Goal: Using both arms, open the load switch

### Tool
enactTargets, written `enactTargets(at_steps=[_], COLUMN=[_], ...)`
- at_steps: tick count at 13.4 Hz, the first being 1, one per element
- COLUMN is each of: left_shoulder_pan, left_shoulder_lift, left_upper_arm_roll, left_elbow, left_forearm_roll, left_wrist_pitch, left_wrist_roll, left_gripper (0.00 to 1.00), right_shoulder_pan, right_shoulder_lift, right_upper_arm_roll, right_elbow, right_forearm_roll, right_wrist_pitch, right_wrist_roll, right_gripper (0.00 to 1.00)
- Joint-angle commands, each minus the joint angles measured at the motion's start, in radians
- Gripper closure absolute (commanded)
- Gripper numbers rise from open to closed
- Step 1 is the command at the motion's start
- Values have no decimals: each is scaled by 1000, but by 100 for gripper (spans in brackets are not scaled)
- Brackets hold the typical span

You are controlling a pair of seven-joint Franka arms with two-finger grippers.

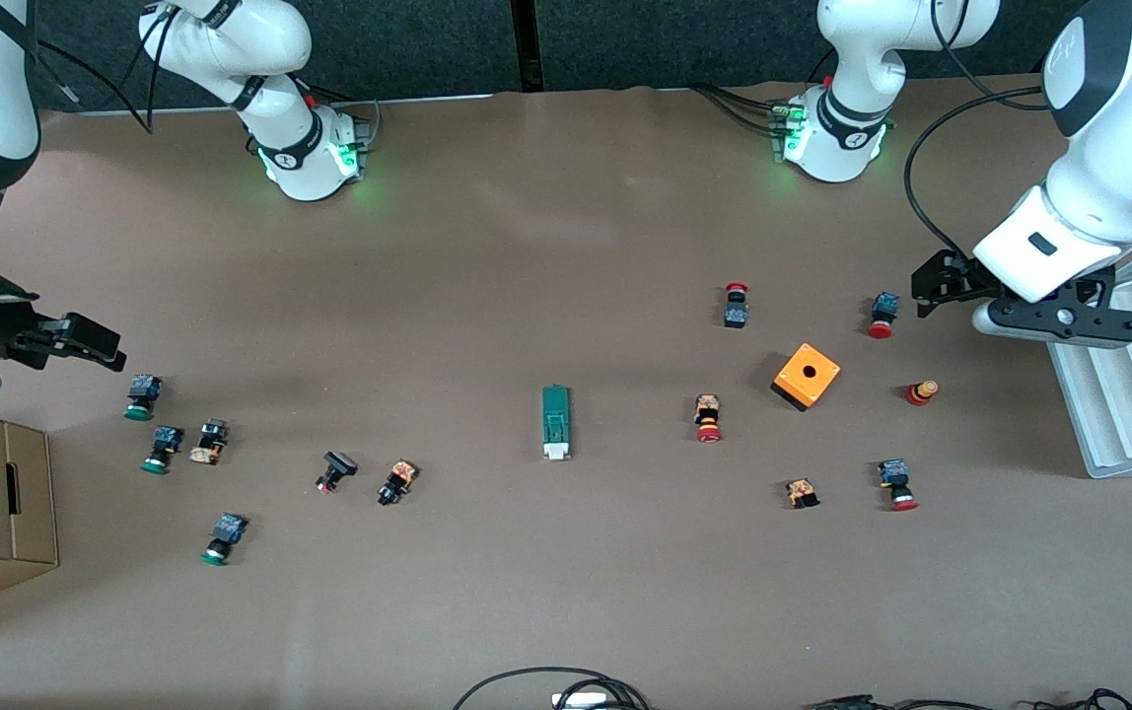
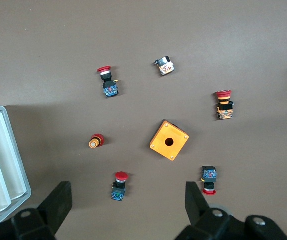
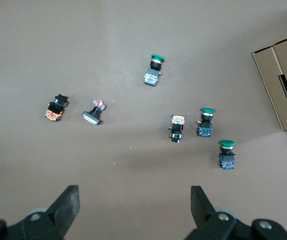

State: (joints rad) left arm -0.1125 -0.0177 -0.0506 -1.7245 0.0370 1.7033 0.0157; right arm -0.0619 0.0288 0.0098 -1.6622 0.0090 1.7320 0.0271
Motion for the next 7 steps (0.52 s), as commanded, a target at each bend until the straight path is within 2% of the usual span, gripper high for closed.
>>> enactTargets(at_steps=[1,7], left_shoulder_pan=[-9,-9], left_shoulder_lift=[-14,-14], left_upper_arm_roll=[8,6], left_elbow=[-12,-12], left_forearm_roll=[-11,-11], left_wrist_pitch=[7,9], left_wrist_roll=[6,6], left_gripper=[0,0], right_shoulder_pan=[5,5], right_shoulder_lift=[7,13], right_upper_arm_roll=[1,1], right_elbow=[18,25], right_forearm_roll=[-27,-26], right_wrist_pitch=[3,3], right_wrist_roll=[5,2], right_gripper=[0,0])
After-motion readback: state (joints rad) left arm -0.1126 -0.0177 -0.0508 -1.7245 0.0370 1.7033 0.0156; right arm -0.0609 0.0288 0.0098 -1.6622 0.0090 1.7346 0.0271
